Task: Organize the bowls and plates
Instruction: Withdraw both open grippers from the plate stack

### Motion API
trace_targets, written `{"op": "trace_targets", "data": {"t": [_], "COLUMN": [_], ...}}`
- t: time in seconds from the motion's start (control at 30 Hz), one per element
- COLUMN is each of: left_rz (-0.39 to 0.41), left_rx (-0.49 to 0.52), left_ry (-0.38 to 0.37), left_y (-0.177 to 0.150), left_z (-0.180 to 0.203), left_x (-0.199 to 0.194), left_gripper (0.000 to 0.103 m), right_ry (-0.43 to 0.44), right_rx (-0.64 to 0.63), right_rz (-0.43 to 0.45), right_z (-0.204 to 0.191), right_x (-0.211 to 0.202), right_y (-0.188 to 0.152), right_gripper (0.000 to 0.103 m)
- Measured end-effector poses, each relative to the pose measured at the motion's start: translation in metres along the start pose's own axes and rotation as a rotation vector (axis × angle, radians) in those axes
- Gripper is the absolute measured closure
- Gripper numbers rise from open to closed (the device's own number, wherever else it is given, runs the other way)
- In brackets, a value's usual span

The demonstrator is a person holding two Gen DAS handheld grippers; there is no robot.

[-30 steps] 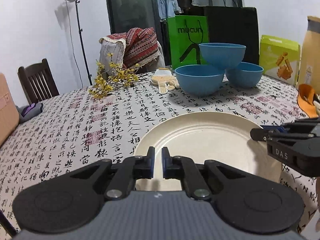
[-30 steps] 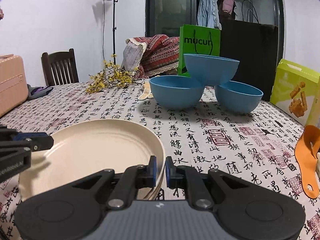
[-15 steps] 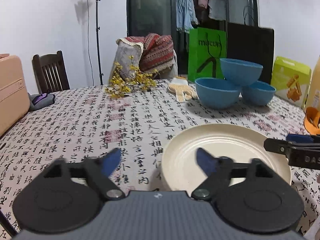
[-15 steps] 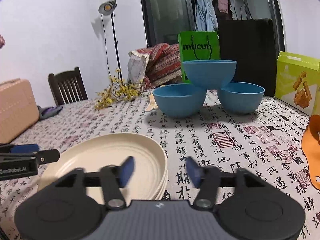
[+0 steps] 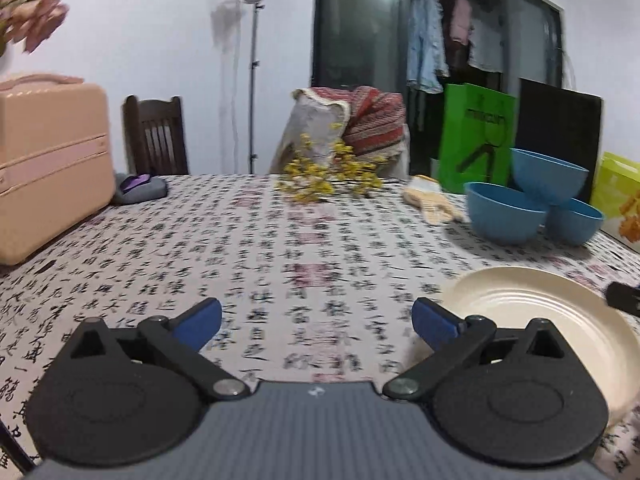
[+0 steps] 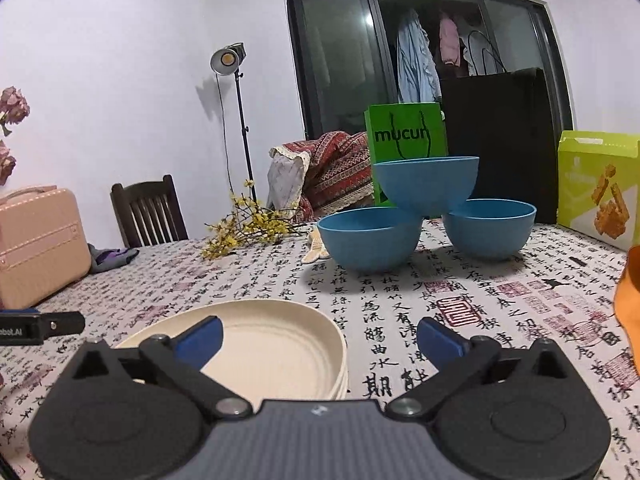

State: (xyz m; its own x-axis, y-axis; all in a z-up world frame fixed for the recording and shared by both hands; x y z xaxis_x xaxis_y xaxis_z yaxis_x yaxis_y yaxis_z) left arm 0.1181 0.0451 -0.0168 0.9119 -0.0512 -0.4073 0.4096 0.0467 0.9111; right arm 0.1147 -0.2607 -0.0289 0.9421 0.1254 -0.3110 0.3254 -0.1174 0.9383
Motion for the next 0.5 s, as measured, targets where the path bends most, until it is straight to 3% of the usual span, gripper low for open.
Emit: {"op": "trace_targets", "data": {"t": [0.27, 0.5], "left_rz": [-0.007, -0.004], "left_rx": [-0.097, -0.052], "left_ry": [0.007, 0.023], "left_y": [-0.006, -0.008], "left_z": [-0.024, -0.014], "left_x": [0.007, 0.007], "left_gripper": [0.000, 0.000], "right_ry": [0.018, 0.029], "right_rx": [0.009, 0.043], "right_rz": [0.032, 0.027], "right_z": [0.002, 0.006], "right_x": [0.001, 0.002], "right_y": [-0.005, -0.005], "right_gripper": [0.000, 0.000]}}
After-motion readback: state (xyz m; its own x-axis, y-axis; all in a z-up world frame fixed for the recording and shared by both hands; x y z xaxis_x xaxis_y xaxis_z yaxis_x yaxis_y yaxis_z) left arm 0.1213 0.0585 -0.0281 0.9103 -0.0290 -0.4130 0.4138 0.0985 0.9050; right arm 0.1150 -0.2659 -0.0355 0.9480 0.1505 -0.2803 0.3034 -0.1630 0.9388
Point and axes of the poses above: each gripper's, at about its wrist camera, not at the fingertips, and x roughly the way its jaws point, z to its right, y to its top, the point moved 1 cm from there along x, roughly the way its jaws point, and after that the axes turned 4 degrees about -y, right-handed, at the moved point
